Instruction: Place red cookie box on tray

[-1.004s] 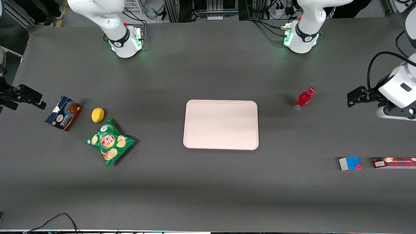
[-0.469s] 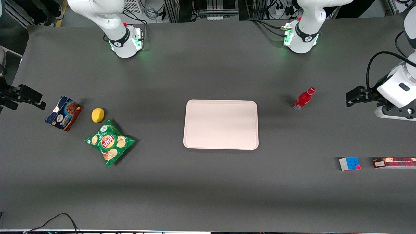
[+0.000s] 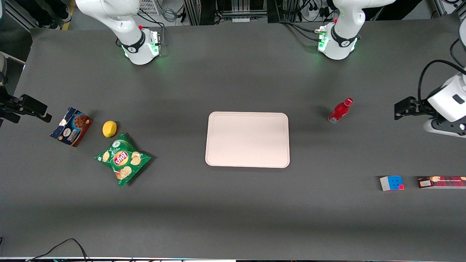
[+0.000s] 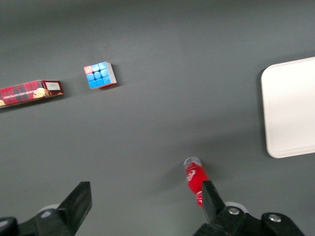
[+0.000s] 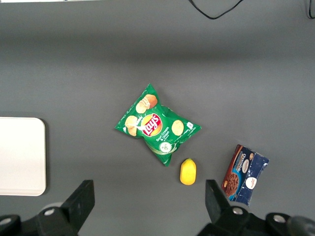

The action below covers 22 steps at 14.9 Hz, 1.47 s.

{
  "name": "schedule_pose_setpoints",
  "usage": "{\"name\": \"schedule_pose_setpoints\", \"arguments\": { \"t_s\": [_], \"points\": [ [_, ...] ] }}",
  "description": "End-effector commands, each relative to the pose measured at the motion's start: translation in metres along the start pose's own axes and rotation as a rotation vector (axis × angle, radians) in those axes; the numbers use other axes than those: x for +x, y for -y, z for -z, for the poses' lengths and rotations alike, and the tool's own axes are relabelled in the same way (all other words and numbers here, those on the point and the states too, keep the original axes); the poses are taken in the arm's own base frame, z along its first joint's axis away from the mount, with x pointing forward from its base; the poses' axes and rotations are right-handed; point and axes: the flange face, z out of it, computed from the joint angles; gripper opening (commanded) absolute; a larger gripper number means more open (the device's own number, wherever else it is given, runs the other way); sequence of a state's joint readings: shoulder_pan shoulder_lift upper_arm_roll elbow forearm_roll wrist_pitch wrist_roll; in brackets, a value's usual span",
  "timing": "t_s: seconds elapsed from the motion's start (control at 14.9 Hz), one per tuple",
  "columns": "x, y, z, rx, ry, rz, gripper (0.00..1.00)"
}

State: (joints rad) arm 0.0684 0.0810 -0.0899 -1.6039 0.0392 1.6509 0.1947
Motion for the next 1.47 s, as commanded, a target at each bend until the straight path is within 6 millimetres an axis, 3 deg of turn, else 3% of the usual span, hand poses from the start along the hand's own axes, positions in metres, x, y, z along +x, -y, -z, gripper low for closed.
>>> {"name": "schedule_pose_setpoints", "arguments": {
  "t_s": [0.0,0.4,0.8,1.07,1.27,1.41],
  "points": [
    [0.006,0.045,-0.013,0.023,0.014,-0.164,1.00],
    [0.019,0.123,-0.045,0.081,0.057,-0.717,1.00],
    [0.029,0.179,-0.087,0.128,0.031,-1.264,1.00],
    [0.021,0.233,-0.129,0.106,-0.050,-1.459,1.00],
    [0.017,0.257,-0.162,0.086,-0.064,-1.519,1.00],
    [0.009,0.269,-0.164,0.084,-0.063,-1.493,1.00]
  ]
}}
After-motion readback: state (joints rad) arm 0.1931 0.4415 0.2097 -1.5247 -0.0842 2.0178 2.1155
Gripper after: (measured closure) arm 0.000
